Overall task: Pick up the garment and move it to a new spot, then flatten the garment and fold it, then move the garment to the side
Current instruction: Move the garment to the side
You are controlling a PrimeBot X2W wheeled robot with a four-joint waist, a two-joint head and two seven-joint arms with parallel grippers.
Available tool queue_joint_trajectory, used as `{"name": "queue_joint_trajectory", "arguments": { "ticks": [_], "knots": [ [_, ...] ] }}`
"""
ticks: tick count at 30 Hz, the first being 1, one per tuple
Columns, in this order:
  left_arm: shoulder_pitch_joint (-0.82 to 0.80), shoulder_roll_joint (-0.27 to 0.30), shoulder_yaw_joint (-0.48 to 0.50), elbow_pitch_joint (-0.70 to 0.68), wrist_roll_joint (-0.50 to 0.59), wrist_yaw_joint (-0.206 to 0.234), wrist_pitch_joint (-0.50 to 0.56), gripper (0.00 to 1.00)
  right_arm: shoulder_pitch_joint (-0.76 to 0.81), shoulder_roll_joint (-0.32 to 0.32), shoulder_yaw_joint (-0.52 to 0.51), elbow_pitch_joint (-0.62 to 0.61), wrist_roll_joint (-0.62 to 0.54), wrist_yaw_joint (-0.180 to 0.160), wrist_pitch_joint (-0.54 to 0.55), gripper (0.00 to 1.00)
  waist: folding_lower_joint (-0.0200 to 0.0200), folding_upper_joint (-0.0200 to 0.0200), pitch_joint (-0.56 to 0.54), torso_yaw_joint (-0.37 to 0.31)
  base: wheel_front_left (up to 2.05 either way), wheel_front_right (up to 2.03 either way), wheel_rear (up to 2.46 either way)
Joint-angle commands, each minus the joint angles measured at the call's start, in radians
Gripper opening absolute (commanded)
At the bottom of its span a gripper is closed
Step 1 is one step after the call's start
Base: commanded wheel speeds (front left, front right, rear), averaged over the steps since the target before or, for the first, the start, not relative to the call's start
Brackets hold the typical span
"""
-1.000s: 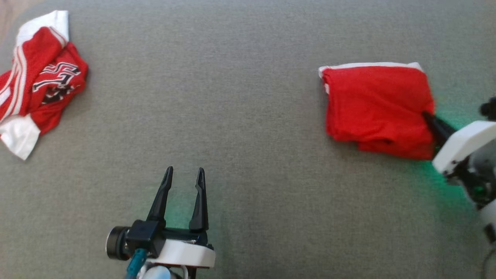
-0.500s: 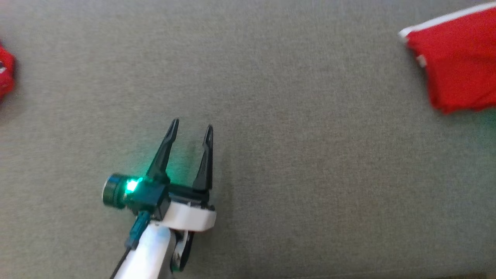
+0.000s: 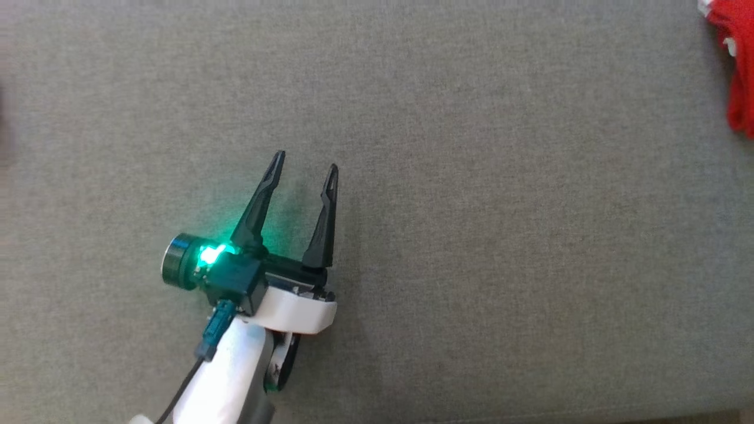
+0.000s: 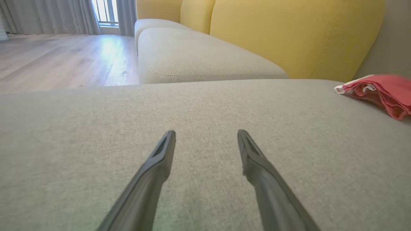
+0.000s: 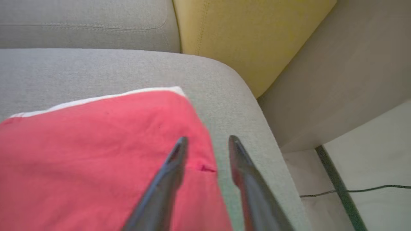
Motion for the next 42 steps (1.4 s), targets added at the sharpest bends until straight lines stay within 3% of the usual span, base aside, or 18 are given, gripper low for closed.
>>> {"name": "queue_joint_trajectory", "arguments": {
  "ticks": [1,6,12,21,28,32,37,42],
  "knots": [
    [0.014,0.001,0.018,-0.025,-0.009,0.009,-0.005,1.00,0.041,-0.029,-0.011,-0.023,-0.033,-0.001,0.006,1.00,-0.0001,0.0000,-0.041,0.012,0.00,0.00,0.00],
    [0.078,0.001,0.022,-0.021,-0.038,0.033,-0.005,1.00,0.096,0.079,-0.025,-0.074,-0.156,-0.001,0.011,1.00,-0.0001,0.0000,-0.169,0.023,0.00,0.00,0.00],
    [0.180,0.001,0.071,-0.037,-0.073,0.078,-0.005,1.00,0.199,0.250,0.010,-0.126,-0.177,-0.001,-0.041,1.00,-0.0001,0.0000,-0.326,0.020,0.00,0.00,0.00],
    [0.304,0.001,0.114,-0.046,-0.078,0.107,-0.005,1.00,0.343,0.481,0.138,-0.058,-0.145,-0.001,-0.294,1.00,-0.0001,0.0000,-0.483,0.040,0.00,0.00,0.00],
    [0.351,0.001,0.144,-0.059,-0.084,0.110,-0.005,1.00,0.402,0.572,0.224,-0.065,-0.174,-0.001,-0.469,1.00,-0.0001,0.0000,-0.527,0.031,0.00,0.00,0.00],
    [0.356,0.001,0.150,-0.072,-0.082,0.110,-0.005,1.00,0.438,0.597,0.203,-0.193,-0.207,-0.001,-0.478,1.00,-0.0001,0.0000,-0.531,0.029,0.00,0.00,0.00],
    [0.383,0.000,0.160,-0.103,-0.079,0.118,-0.005,1.00,0.592,0.644,0.150,-0.405,-0.232,-0.001,-0.479,1.00,-0.0001,0.0000,-0.540,0.025,0.00,0.00,0.00],
    [0.421,0.000,0.173,-0.128,-0.072,0.122,-0.005,1.00,0.701,0.648,0.161,-0.452,-0.219,-0.001,-0.479,1.00,-0.0001,0.0000,-0.545,0.017,0.00,0.00,0.00]
  ]
}}
